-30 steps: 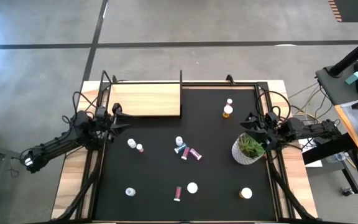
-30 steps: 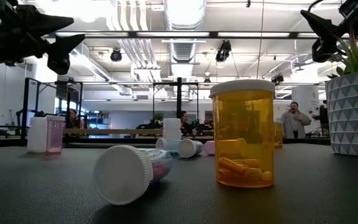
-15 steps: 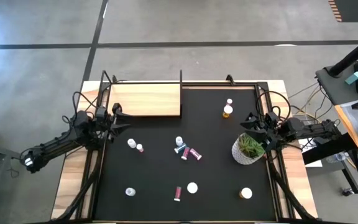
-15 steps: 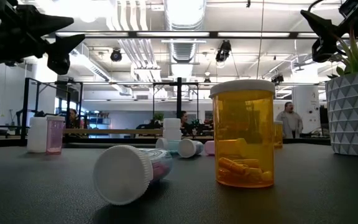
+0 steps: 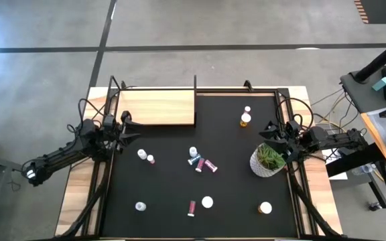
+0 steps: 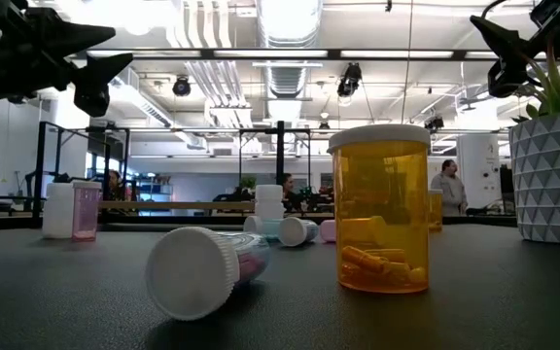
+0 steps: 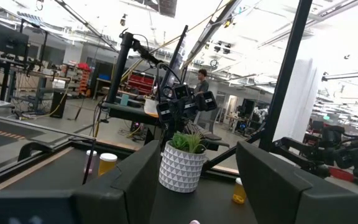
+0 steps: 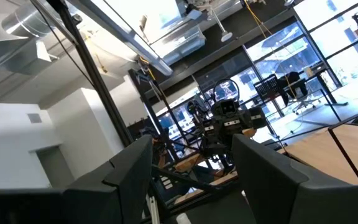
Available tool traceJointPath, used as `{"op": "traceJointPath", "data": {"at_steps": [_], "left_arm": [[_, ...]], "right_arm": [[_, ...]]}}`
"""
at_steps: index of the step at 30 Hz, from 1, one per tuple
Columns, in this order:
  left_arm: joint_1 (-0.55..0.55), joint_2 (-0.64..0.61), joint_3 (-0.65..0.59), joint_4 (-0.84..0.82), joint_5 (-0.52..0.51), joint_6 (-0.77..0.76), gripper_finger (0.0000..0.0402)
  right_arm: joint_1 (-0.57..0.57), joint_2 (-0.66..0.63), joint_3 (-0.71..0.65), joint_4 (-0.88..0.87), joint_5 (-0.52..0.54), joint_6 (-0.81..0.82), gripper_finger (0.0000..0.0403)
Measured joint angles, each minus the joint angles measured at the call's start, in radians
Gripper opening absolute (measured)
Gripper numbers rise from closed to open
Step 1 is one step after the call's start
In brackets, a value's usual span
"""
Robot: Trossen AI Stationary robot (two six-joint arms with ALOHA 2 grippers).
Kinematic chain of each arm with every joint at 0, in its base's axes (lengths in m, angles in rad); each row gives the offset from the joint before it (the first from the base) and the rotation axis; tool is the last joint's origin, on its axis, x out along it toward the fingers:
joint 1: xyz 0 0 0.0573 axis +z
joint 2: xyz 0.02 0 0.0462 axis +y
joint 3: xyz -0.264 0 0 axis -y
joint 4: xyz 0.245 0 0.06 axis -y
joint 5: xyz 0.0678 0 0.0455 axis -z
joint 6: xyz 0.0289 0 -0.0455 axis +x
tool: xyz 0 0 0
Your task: Pick and place medicine bottles onto shelf by color
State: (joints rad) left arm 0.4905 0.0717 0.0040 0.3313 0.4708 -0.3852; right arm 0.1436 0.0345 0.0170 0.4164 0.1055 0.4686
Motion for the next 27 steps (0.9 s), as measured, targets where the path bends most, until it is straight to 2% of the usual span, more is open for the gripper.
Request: {"op": "traceJointPath", "data": {"at_steps": [23,27], "left_arm": [[0.0,0.0,0.0,0.0,0.0,0.0,0.0196],[0.0,0.0,0.0,0.001,0.065,0.001,0.0196]], "right_arm": [[0.0,0.0,0.0,0.0,0.0,0.0,0.0212],[0.0,0.0,0.0,0.0,0.0,0.0,0.0212]]}}
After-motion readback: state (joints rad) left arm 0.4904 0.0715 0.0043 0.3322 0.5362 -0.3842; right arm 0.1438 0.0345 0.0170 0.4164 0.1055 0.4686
